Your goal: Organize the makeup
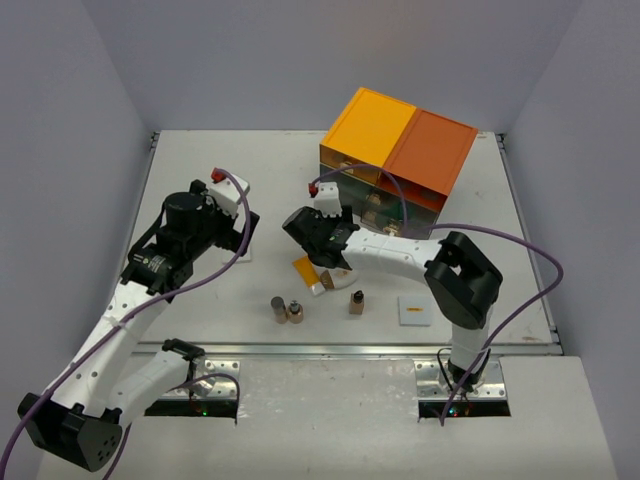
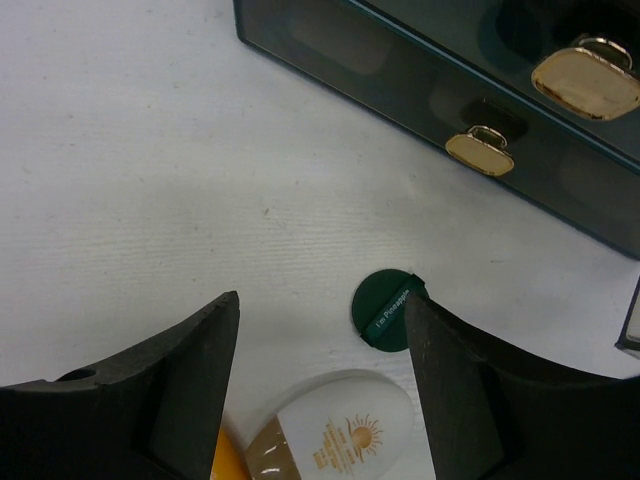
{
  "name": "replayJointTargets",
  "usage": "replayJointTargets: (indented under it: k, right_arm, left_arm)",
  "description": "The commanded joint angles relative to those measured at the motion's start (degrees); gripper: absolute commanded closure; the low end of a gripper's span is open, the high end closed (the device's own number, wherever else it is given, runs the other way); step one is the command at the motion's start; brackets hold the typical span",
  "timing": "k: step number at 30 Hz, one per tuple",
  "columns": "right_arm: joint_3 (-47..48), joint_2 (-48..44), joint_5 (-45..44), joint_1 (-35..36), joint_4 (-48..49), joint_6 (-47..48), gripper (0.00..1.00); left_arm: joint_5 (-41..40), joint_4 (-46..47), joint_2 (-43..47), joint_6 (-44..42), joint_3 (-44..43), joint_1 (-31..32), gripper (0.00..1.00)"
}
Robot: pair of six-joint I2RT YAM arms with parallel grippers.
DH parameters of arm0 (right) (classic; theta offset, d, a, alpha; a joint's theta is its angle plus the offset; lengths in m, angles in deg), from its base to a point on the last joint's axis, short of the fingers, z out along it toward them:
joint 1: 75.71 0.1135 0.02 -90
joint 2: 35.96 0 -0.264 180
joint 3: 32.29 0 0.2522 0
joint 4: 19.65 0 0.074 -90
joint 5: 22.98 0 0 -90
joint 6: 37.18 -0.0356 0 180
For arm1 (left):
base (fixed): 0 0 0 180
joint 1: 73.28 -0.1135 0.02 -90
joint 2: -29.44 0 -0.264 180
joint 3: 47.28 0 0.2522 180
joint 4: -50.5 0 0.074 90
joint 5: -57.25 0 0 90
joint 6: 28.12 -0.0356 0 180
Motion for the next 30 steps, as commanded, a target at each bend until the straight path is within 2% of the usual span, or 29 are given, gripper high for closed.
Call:
replayJointTargets:
  k: [1, 13, 17, 24, 27, 30]
  right_arm:
    - [-2.0, -4.4, 3.6, 0.7, 7.1, 11.2, 0.31]
    - [-14.4, -16.9, 25.1, 1.2, 16.2, 27.1, 0.3]
    - [-20.3, -26.6, 30.0, 1.3, 18.7, 31.8, 0.3]
    - [-30.8, -39.1, 32.2, 0.2, 21.2, 33.6, 0.27]
    - [-36.0, -44.6, 40.9, -5.7, 20.9, 29.0, 0.26]
    - [-43.7, -51.7, 47.9, -10.2, 26.4, 27.4, 0.26]
  left_arm:
    - [0.6, 2.6, -0.1, -0.2, 0.1, 0.3, 0.0]
    - [0.3, 2.5, -1.0, 0.1, -0.5, 0.3, 0.0]
    - [0.6, 2.2, -1.4, 0.5, -1.0, 0.3, 0.0]
    - [0.3, 1.5, -1.6, 0.6, -1.6, 0.3, 0.0]
    - [0.5, 1.5, -1.5, 0.8, -1.7, 0.3, 0.0]
    - [0.4, 1.4, -1.3, 0.7, -1.5, 0.3, 0.0]
